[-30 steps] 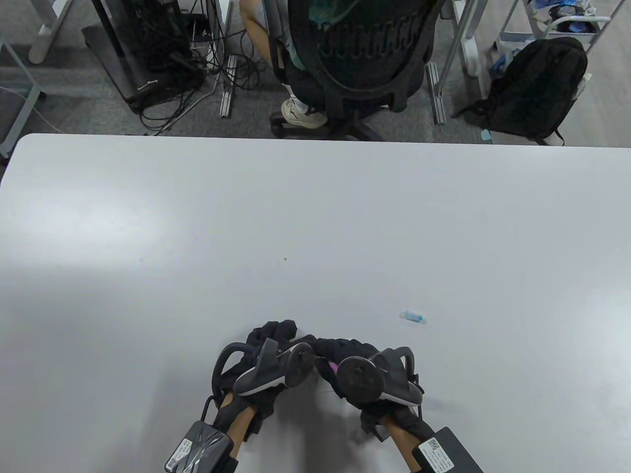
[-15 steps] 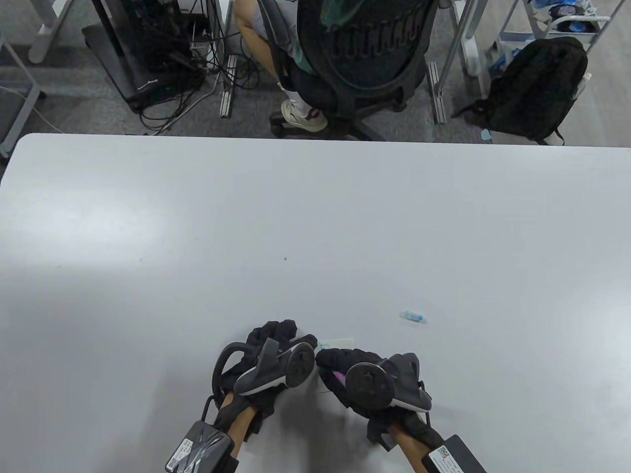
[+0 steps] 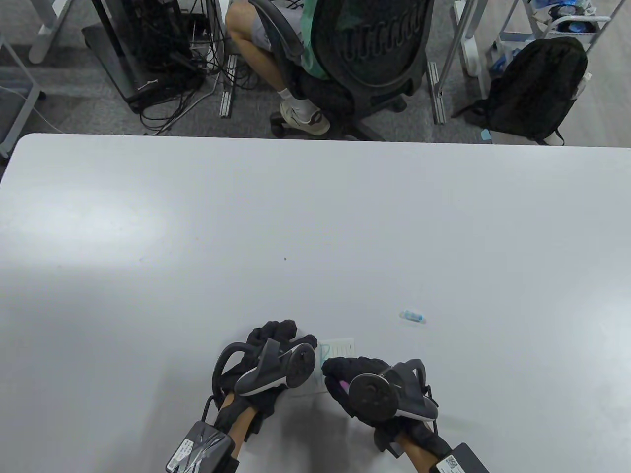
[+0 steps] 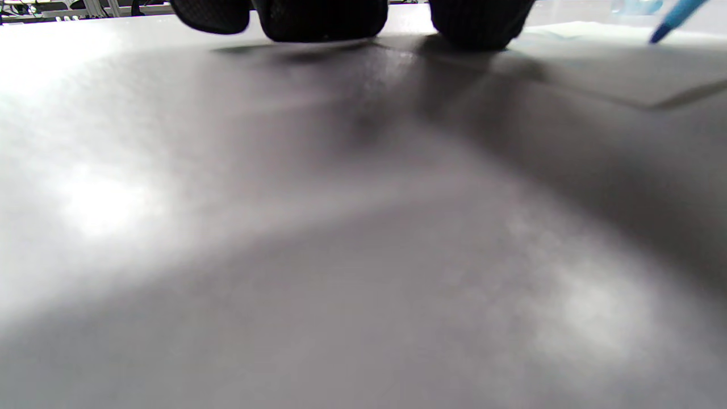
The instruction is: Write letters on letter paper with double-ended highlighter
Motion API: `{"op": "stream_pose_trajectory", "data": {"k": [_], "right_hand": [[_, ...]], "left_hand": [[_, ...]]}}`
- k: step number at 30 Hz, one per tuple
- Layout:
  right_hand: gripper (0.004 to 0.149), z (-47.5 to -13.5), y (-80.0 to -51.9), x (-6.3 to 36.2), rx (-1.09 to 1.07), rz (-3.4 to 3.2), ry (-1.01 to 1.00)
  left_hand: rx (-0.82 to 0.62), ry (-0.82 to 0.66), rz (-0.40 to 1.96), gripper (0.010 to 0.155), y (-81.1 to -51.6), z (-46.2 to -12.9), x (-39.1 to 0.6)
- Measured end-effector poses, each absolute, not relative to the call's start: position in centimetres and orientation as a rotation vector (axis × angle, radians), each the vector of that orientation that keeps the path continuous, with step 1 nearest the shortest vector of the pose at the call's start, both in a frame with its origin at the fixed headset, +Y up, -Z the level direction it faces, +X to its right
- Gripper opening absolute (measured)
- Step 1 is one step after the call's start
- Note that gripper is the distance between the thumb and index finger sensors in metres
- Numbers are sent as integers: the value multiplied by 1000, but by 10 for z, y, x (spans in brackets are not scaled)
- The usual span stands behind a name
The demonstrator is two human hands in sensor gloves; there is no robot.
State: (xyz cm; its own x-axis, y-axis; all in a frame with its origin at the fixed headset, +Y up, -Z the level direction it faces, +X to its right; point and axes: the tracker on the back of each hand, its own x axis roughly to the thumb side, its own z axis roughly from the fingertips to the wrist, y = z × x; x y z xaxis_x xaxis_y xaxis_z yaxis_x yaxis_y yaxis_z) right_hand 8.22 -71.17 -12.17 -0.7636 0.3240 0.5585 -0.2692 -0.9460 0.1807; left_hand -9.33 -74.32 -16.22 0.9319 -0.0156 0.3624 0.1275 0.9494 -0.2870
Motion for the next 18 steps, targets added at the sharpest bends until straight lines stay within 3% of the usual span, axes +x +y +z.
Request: {"op": "stream_pose_trajectory", "data": {"k": [8, 18], "right_hand": [[47, -114, -713, 75, 943, 2631, 167], [48, -137, -710, 96, 716, 2769, -1]], "left_hand": [[-306, -367, -87, 47, -743, -161, -92], [-305, -406, -166, 51, -744, -157, -84]]}}
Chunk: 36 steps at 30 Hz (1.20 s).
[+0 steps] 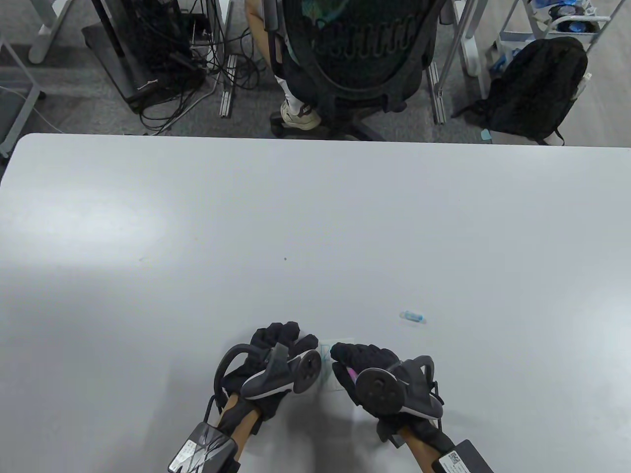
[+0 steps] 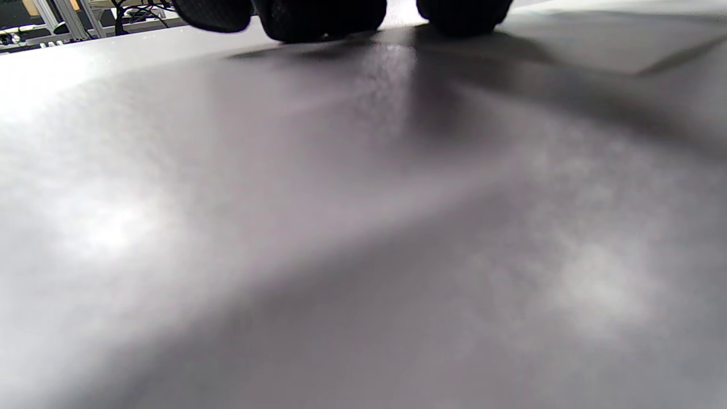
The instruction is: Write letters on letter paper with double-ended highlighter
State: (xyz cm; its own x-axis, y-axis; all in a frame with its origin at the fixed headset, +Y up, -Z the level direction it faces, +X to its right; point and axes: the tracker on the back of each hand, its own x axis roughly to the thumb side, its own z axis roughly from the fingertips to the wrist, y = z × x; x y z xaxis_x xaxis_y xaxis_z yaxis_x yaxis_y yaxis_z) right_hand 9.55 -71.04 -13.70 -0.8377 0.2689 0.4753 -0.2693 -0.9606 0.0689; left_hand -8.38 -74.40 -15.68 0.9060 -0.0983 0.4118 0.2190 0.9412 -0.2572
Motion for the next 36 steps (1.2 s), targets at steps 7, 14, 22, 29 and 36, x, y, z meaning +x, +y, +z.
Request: {"op": "stream_pose_trajectory", "data": {"k": [7, 14, 22, 29, 36], "right_hand": [[48, -143, -715, 98, 672, 2802, 15], [48, -144, -716, 98, 671, 2797, 15], [48, -145, -716, 97, 673, 2801, 10], [48, -145, -718, 96, 710, 2797, 55], [47, -142, -719, 103, 789, 2665, 196]], "left_hand": [[-323, -435, -172, 58, -745, -156, -82], [-341, -445, -187, 54, -746, -156, -79], [-345, -458, -203, 55, -747, -155, -78], [-348, -456, -193, 55, -748, -155, -78], [-347, -455, -198, 55, -748, -155, -78]]}}
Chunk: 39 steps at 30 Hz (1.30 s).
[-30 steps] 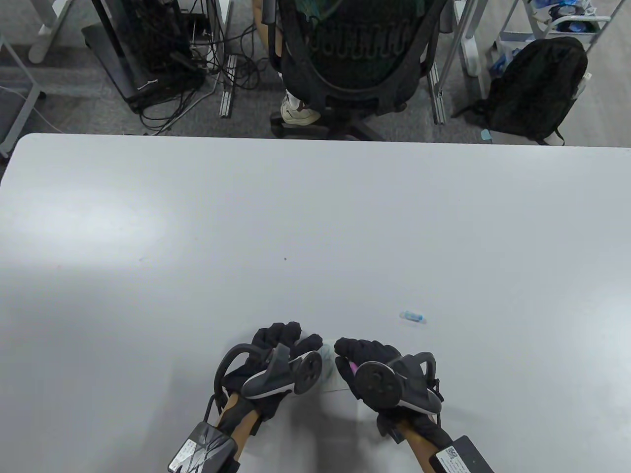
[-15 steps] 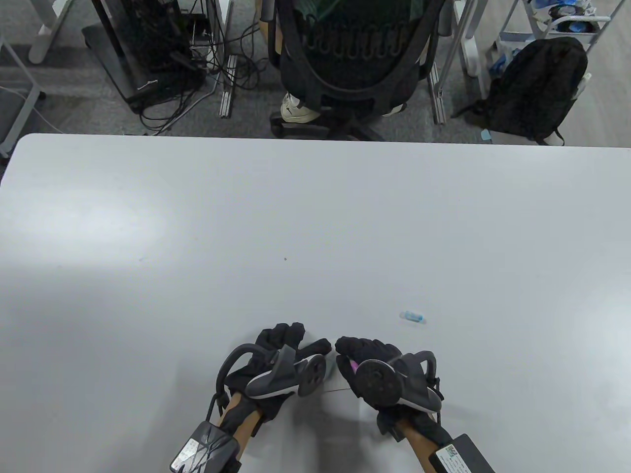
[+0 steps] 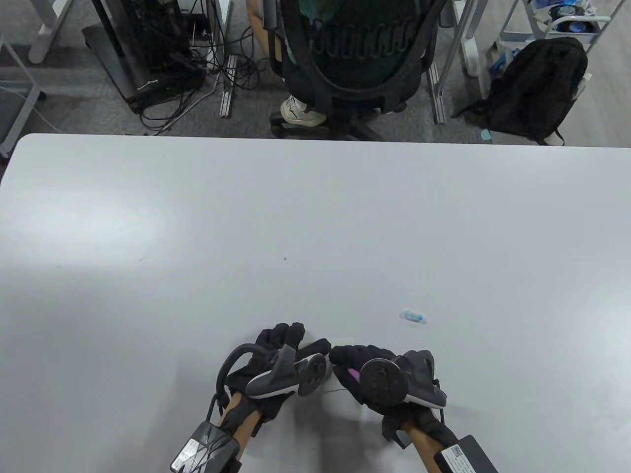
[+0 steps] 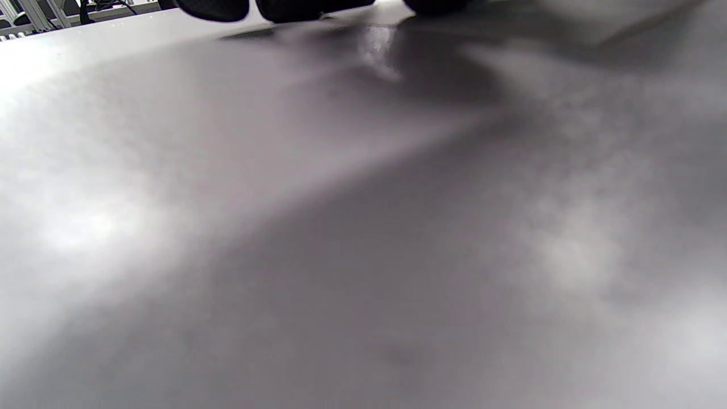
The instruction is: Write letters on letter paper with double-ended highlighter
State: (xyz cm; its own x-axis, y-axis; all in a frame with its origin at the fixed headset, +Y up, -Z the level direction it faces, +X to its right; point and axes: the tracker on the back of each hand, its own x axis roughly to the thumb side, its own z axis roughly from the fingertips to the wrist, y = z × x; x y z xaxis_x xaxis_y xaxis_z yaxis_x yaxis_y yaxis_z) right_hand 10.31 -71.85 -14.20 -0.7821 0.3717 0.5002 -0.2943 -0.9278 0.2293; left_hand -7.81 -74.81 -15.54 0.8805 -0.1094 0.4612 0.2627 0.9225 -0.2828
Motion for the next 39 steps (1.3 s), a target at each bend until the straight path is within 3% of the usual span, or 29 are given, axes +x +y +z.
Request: {"op": "stream_pose_trajectory", "data": {"k": [8, 22, 39], "right_hand": [[45, -138, -718, 124, 756, 2577, 288], [48, -141, -703, 128, 667, 2618, 75], [53, -134, -702, 118, 743, 2932, -125]], "left_hand": [[-344, -456, -203, 55, -748, -155, -78], [-345, -453, -193, 55, -747, -156, -78], [-299, -425, -104, 56, -739, -159, -87]]}}
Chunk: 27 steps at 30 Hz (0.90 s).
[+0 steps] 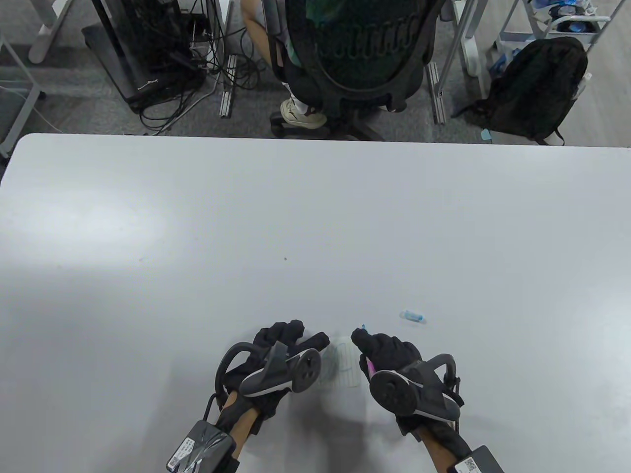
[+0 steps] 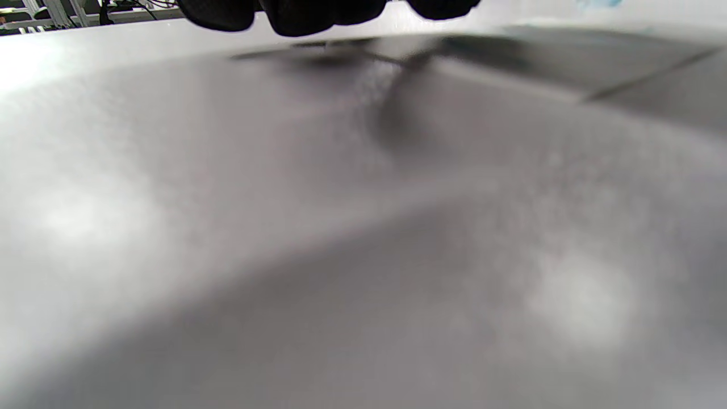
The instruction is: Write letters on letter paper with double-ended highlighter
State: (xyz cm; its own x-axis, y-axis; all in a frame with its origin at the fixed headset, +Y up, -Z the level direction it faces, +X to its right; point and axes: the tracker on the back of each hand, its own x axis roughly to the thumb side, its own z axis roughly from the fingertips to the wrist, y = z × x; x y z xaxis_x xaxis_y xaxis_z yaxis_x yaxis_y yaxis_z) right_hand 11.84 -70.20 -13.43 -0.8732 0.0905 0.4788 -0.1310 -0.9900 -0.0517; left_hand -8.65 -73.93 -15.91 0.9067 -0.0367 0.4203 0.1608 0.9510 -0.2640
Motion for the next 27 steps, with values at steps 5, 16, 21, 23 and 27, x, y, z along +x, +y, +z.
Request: {"op": "stream_pose_trajectory", "data": {"k": [5, 16, 21, 23, 27], "right_hand": [[52, -132, -699, 117, 765, 2948, -189], [48, -125, -695, 114, 828, 3005, -337], [46, -123, -696, 110, 871, 3043, -372], [42, -121, -697, 108, 894, 3062, -397], [40, -119, -699, 102, 928, 3103, -389]], "left_hand": [[-247, -417, -76, 56, -726, -157, -90], [-175, -422, -27, 59, -707, -139, -92], [-180, -427, 14, 60, -706, -132, -96], [-173, -435, 24, 61, -705, -129, -96], [-165, -448, 23, 64, -703, -125, -94]]}}
